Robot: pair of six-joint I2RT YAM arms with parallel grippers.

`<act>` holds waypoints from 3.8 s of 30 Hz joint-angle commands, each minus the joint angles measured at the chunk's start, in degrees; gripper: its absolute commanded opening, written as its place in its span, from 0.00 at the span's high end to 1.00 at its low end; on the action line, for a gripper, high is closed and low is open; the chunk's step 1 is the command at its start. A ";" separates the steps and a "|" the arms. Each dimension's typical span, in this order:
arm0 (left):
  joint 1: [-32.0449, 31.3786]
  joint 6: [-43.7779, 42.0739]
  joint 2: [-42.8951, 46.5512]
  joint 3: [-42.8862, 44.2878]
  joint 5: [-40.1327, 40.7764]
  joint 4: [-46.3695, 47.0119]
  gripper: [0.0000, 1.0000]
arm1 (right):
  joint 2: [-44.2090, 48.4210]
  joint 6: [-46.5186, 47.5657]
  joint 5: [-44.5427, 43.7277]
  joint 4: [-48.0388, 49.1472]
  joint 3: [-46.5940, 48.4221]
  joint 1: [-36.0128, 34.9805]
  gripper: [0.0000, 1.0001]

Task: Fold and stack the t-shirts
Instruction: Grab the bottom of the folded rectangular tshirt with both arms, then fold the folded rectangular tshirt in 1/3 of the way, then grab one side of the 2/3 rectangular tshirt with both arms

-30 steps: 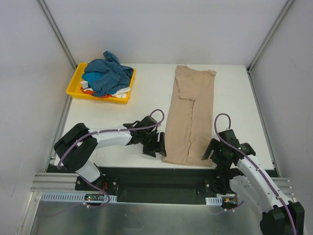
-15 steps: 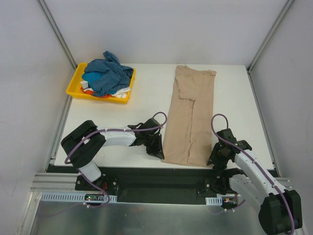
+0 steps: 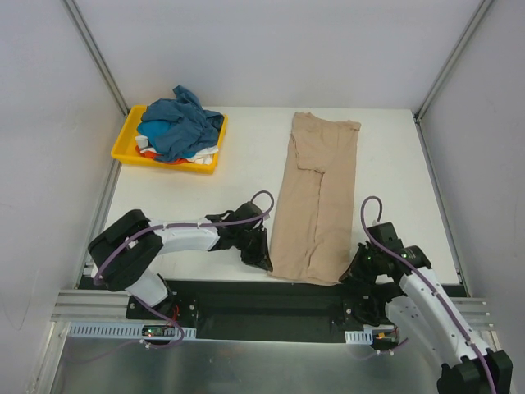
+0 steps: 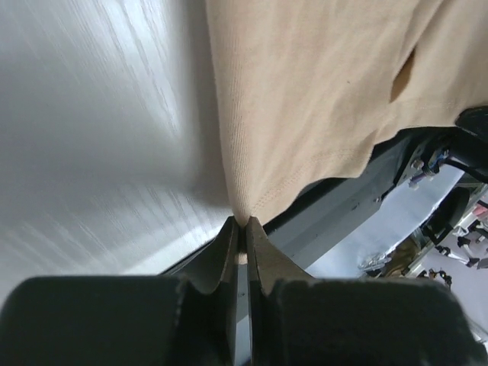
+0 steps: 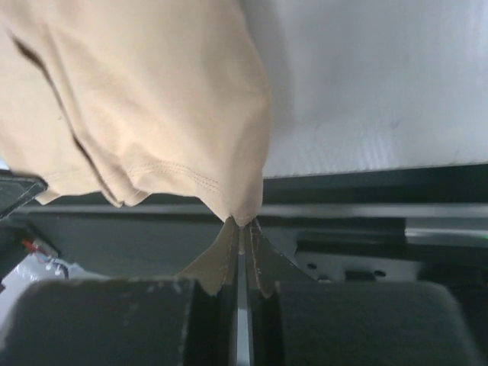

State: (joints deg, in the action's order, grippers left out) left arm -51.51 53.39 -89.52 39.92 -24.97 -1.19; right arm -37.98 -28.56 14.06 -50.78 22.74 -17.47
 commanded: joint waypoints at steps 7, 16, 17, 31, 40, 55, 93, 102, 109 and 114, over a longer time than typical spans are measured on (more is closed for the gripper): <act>0.26 -3.46 5.14 6.02 -0.61 -3.98 1.00 | 1.60 0.07 -2.45 -5.73 8.69 -1.86 0.99; 7.73 -6.98 -2.14 20.44 -3.85 -5.75 1.00 | -9.10 4.03 -13.71 3.58 22.51 0.59 1.00; 8.35 -7.33 -2.94 21.85 -4.47 -6.27 1.00 | -10.44 5.17 -13.71 5.33 24.44 1.12 1.00; 16.70 -14.09 -21.48 49.18 -4.83 -12.60 1.00 | -33.29 11.15 -10.55 16.50 39.92 9.21 0.99; 19.51 -16.73 -30.36 60.97 -3.16 -16.47 0.99 | -44.19 15.37 -11.69 18.70 46.42 11.76 0.99; 21.18 -21.65 -42.58 74.33 -0.78 -20.08 0.91 | -58.79 15.37 -7.83 23.01 52.93 14.66 0.98; 20.04 -16.65 -21.22 36.98 -4.56 -13.75 0.14 | -37.87 11.33 5.27 27.05 20.94 19.58 0.06; 19.34 -15.42 -27.20 39.62 -4.56 -13.66 0.44 | -42.00 9.93 5.80 29.51 19.71 21.43 0.23; 18.72 -14.63 -30.45 41.64 -4.30 -13.66 0.53 | -44.81 9.57 3.96 30.74 18.74 22.39 0.36; 18.28 -14.36 -31.25 42.08 -4.74 -13.75 0.73 | -47.27 8.96 4.74 32.76 19.01 23.01 0.40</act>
State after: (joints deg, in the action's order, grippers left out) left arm -32.34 38.87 -119.50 80.47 -29.56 -14.94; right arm -83.64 -18.61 18.44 -20.71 41.65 4.80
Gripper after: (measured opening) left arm 0.324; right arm 0.609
